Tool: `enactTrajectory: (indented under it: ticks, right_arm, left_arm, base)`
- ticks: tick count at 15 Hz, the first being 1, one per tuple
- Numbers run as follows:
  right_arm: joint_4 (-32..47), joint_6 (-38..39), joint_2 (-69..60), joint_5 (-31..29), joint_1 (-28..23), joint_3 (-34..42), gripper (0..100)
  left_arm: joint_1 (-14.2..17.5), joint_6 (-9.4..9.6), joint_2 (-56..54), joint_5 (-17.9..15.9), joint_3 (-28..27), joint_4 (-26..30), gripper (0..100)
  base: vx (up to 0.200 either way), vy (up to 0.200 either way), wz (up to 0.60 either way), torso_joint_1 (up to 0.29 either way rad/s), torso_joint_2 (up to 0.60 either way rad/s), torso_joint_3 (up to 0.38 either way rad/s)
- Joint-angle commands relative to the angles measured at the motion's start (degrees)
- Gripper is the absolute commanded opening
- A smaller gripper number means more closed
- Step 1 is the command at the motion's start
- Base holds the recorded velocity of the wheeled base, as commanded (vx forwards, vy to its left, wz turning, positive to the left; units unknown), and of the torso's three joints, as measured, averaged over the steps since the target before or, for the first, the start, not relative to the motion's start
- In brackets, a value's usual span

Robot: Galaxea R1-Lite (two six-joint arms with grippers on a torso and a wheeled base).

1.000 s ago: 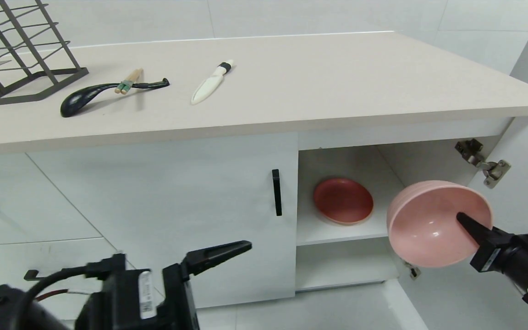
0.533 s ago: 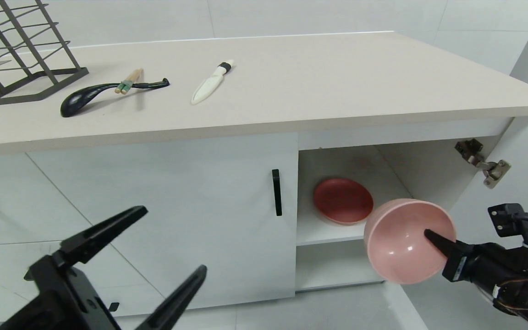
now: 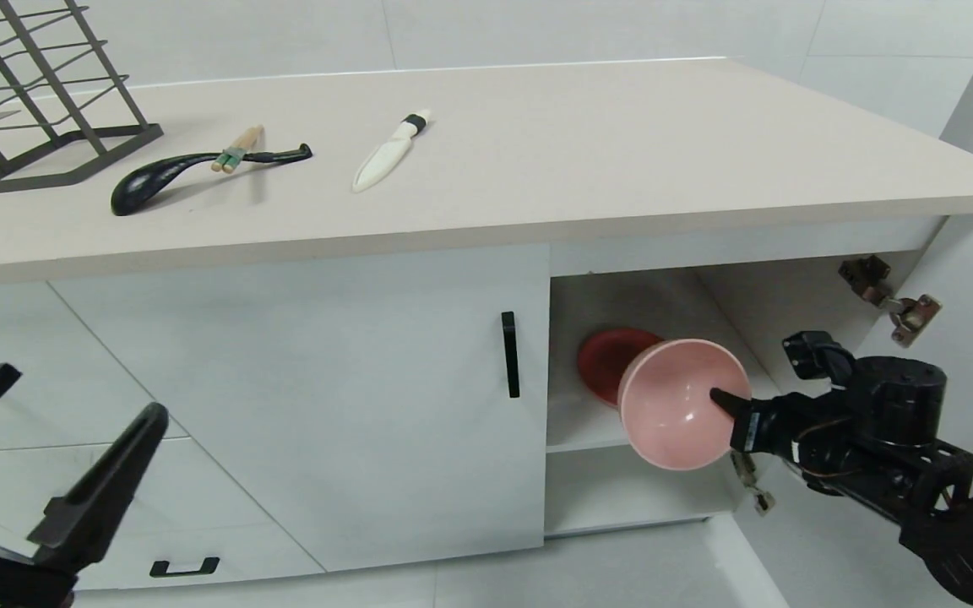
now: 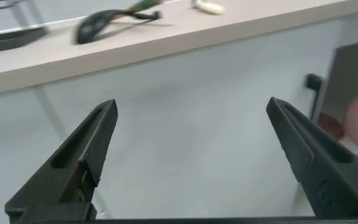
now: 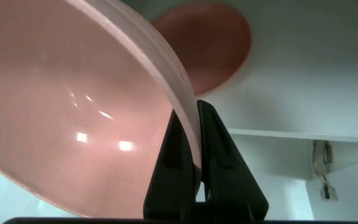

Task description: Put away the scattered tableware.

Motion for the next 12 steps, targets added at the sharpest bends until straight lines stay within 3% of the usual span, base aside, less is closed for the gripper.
enactTrajectory:
  ticks: [1, 4, 5, 7, 9, 10, 12]
  right_arm:
    - [7.49, -0.03, 1.67, 0.02, 0.01, -9.19, 0]
    - [12.85, -0.11, 2.02, -0.07, -0.34, -13.76, 0]
    - [15.31, -0.20, 2.02, 0.02, -1.13, -16.30, 0]
    - [16.63, -0.29, 2.11, -0.07, -1.22, -17.71, 0]
    - [17.16, -1.08, 2.73, -0.07, -1.31, -18.77, 0]
    - [19.18, -1.87, 3.87, -0.33, -1.48, -20.44, 0]
    - [22.26, -1.96, 5.54, -0.42, -1.66, -23.34, 0]
  left_arm:
    - [6.77, -1.85, -12.82, 0.10, 0.02, 8.22, 100]
    - [10.55, -5.81, -24.07, 0.10, 0.02, 21.40, 100]
    - [12.74, -10.29, -31.19, -0.08, -0.06, 32.04, 100]
    - [13.27, -13.19, -35.67, -0.25, 0.02, 38.72, 100]
    - [13.97, -13.28, -39.45, -2.01, 0.02, 43.20, 100]
    - [15.38, -13.01, -42.00, -5.70, 0.02, 45.31, 100]
    - [17.66, -13.01, -45.08, -7.64, 0.02, 47.95, 100]
  base:
    - [0.000, 0.000, 0.00, 0.000, 0.00, 0.000]
    - [0.000, 0.000, 0.00, 0.000, 0.00, 0.000]
    - [0.000, 0.000, 0.00, 0.000, 0.00, 0.000]
    - [0.000, 0.000, 0.00, 0.000, 0.00, 0.000]
    - [0.000, 0.000, 0.00, 0.000, 0.00, 0.000]
    - [0.000, 0.000, 0.00, 0.000, 0.00, 0.000]
    - [0.000, 0.000, 0.00, 0.000, 0.00, 0.000]
